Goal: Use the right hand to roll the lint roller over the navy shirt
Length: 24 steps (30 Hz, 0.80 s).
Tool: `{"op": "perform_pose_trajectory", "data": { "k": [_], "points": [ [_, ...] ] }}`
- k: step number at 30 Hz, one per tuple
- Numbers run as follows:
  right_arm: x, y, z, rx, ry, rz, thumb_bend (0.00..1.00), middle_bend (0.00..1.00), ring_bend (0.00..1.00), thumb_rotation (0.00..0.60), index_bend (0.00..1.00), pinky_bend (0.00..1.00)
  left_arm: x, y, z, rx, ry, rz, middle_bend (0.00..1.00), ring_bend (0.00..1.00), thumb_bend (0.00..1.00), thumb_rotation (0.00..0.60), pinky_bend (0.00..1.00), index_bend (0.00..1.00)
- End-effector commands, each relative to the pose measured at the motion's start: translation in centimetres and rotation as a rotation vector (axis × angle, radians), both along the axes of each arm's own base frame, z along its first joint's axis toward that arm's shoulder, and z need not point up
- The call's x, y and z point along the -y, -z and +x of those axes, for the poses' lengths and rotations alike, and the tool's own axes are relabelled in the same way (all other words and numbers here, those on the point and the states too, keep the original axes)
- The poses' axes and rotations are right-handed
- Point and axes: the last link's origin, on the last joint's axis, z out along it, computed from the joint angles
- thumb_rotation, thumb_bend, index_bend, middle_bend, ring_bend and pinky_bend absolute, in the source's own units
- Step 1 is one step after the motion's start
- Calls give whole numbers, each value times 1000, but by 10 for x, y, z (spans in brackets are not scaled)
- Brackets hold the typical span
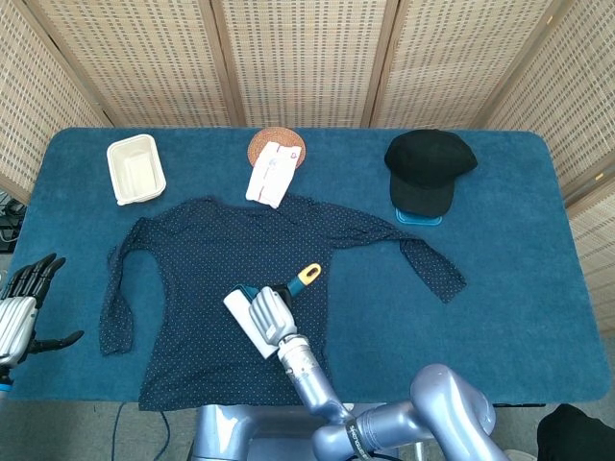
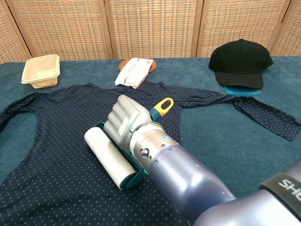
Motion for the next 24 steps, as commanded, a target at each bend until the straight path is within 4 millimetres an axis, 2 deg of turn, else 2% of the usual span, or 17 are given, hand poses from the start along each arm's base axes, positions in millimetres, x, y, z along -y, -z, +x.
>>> {"op": "perform_pose_trajectory", "data": {
  "k": [1,13,16,20,24],
  "points": [
    [6,-3,-5,-22,-1,-26,851,1000,1000,600,729,1000,0,0,0,-1,0,0,0,0,0,600,0,0],
    [59,-33,-51,-156,99,-214,846,1000,1000,600,729,1000,-1,1,0,-6,-5,-2,0,0,0,600,0,0],
    [67,-38,-58,-172,123,-239,845,1000,1000,600,729,1000,-1,2,0,-8,-5,-4,0,0,0,600,0,0],
    [69,-41,-60,-180,135,-251,843,1000,1000,600,729,1000,-2,3,0,-10,-6,-5,0,0,0,600,0,0],
    [62,-37,-53,-181,121,-237,842,1000,1000,600,729,1000,-2,3,0,-11,-6,-6,0,0,0,600,0,0]
  ]
}}
